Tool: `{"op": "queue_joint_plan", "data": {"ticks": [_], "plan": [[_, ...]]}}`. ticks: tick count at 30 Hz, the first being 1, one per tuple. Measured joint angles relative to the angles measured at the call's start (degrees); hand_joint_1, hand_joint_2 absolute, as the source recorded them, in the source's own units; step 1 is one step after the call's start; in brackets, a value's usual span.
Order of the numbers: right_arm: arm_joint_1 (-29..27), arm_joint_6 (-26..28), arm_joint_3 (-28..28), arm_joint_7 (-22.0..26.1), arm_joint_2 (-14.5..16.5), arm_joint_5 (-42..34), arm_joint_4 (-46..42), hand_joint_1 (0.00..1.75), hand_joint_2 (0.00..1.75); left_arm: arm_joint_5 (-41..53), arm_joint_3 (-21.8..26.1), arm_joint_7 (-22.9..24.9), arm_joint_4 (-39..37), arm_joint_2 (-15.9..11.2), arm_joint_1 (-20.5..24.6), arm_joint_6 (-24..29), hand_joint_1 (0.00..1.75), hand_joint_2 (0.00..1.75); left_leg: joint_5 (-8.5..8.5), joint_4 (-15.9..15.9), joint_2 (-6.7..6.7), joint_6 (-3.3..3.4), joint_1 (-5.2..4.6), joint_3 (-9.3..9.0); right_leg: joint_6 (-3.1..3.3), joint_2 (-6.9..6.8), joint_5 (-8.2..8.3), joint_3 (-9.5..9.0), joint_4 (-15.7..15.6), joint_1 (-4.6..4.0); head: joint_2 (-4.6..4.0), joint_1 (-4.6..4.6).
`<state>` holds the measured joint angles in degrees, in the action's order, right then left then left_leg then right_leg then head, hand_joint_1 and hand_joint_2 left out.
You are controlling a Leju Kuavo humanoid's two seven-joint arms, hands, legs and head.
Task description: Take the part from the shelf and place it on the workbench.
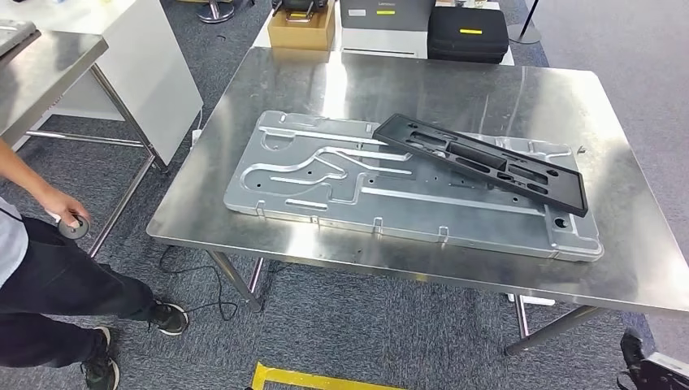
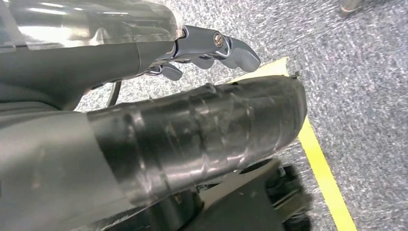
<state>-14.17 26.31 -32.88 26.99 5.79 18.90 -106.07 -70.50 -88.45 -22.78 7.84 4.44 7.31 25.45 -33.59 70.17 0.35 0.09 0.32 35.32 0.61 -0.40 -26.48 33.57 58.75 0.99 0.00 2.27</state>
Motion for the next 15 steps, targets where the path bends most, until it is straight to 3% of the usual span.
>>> {"op": "queue_joint_plan", "data": {"ticks": [2,4,6,8,10,12,13,14,15], "plan": [[0.51,-1.05,-1.60,-0.27,0.43,1.38,1.72,0.00,1.75,-0.05,0.00,0.04,0.01,0.00,0.09,-0.01,0.00,0.00,2.54,-7.78,-0.02,0.39,-0.09,-4.65,-0.36,0.02,0.24,0.54,0.52,-0.09,0.00,0.00],[1.37,-2.31,-3.49,-0.21,0.78,2.75,4.08,0.00,1.75,-0.12,0.00,0.06,0.01,0.00,0.16,-0.02,0.00,0.00,3.35,-11.71,-0.06,0.92,-0.30,-6.53,-0.96,0.03,0.60,0.86,0.78,-0.23,0.00,0.03],[2.40,-3.46,-5.57,-0.13,1.12,4.10,6.67,0.00,1.75,-0.19,0.00,0.08,0.01,0.01,0.05,-0.04,0.00,0.00,3.85,-12.03,-0.08,1.58,-0.45,-6.24,-1.75,0.05,1.11,0.98,0.68,-0.22,0.00,0.05],[4.06,-4.03,-8.58,-0.38,1.43,6.27,10.94,0.00,1.75,-0.26,0.00,0.18,-0.01,0.01,0.04,-0.06,0.00,0.00,4.72,-12.43,0.12,2.41,-0.32,-5.94,-2.44,0.18,0.18,1.41,1.50,-0.04,-0.01,0.07],[6.11,-3.88,-12.45,-0.32,1.56,8.78,17.18,0.00,1.75,-0.40,0.00,0.31,-0.01,0.03,0.20,-0.08,0.00,0.00,5.62,-12.67,0.32,3.13,-0.18,-5.28,-2.92,0.28,-3.58,3.02,5.67,0.12,-0.01,0.10],[8.13,-2.63,-16.66,0.80,1.45,11.06,25.40,0.00,1.75,-0.61,-0.01,0.49,0.00,0.08,0.17,-0.09,0.00,0.00,6.30,-12.58,0.31,3.42,-0.28,-4.28,-3.26,0.29,-7.65,5.13,12.09,0.19,0.00,0.11],[9.21,-1.67,-18.85,1.54,1.19,12.20,30.52,0.00,1.75,-0.72,-0.01,0.57,-0.01,0.08,0.09,-0.08,0.00,0.00,6.59,-12.47,0.31,3.41,-0.33,-3.77,-3.35,0.30,-8.43,5.39,13.96,0.22,0.00,0.10],[10.20,-0.66,-20.84,2.19,0.79,13.19,35.72,0.00,1.75,-0.80,-0.02,0.64,-0.01,0.08,0.04,-0.08,0.00,0.00,6.81,-12.33,0.30,3.36,-0.35,-3.32,-3.36,0.29,-8.09,4.71,13.89,0.24,0.00,0.10],[11.12,0.34,-22.68,2.72,0.23,14.05,40.99,0.00,1.75,-0.89,-0.04,0.67,-0.01,0.08,0.02,-0.07,0.00,0.00,6.97,-12.16,0.29,3.28,-0.36,-2.95,-3.26,0.29,-6.81,2.94,11.62,0.26,0.00,0.10]]}}
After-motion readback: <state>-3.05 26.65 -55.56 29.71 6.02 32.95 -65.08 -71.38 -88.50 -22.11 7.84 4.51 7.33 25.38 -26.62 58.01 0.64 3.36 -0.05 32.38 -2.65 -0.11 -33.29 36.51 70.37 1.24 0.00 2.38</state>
